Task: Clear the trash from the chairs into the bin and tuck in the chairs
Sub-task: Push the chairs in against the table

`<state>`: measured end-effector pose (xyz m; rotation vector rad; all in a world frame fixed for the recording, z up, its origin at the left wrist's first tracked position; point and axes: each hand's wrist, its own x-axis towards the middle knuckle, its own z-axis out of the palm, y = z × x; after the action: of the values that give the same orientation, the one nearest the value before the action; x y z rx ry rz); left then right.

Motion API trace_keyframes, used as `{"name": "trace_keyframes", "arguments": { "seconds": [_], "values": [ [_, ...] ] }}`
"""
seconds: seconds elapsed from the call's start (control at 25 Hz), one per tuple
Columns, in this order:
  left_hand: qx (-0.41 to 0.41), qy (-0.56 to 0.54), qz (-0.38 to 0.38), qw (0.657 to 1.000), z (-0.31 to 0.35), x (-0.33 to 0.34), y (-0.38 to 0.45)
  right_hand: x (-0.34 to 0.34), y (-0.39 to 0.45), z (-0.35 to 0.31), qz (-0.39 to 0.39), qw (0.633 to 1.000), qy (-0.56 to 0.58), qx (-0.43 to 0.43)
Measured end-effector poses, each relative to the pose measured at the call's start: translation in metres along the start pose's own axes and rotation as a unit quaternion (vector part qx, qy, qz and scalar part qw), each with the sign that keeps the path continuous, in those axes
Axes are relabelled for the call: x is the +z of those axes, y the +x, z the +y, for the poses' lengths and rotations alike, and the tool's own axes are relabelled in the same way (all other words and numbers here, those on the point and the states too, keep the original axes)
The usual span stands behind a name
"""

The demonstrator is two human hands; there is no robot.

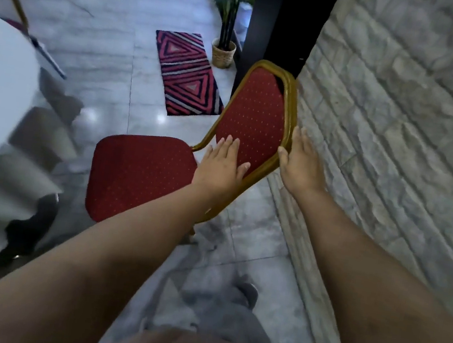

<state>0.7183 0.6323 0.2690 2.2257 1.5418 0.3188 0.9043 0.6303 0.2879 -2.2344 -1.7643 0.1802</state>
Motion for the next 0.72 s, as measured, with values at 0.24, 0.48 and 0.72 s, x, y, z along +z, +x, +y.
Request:
{"name": "trace_keyframes", "arguments": {
  "seconds": [0.24, 0.48, 0.72],
  "values": [
    [-0.071, -0.037, 0.039, 0.996, 0.065, 0.035, 0.086, -0.010, 0.117, 0.032, -0.044, 0.993, -0.014, -0.106],
    [-0.104, -0.049, 0.069, 0.991, 0.102, 0.068, 0.122, -0.005, 0.187, 0.043, -0.067, 0.980, 0.041, -0.185],
    [-0.140, -0.070, 0.073, 0.985, 0.116, 0.082, 0.137, -0.002, 0.213, 0.049, -0.087, 0.970, 0.063, -0.216]
  ]
}}
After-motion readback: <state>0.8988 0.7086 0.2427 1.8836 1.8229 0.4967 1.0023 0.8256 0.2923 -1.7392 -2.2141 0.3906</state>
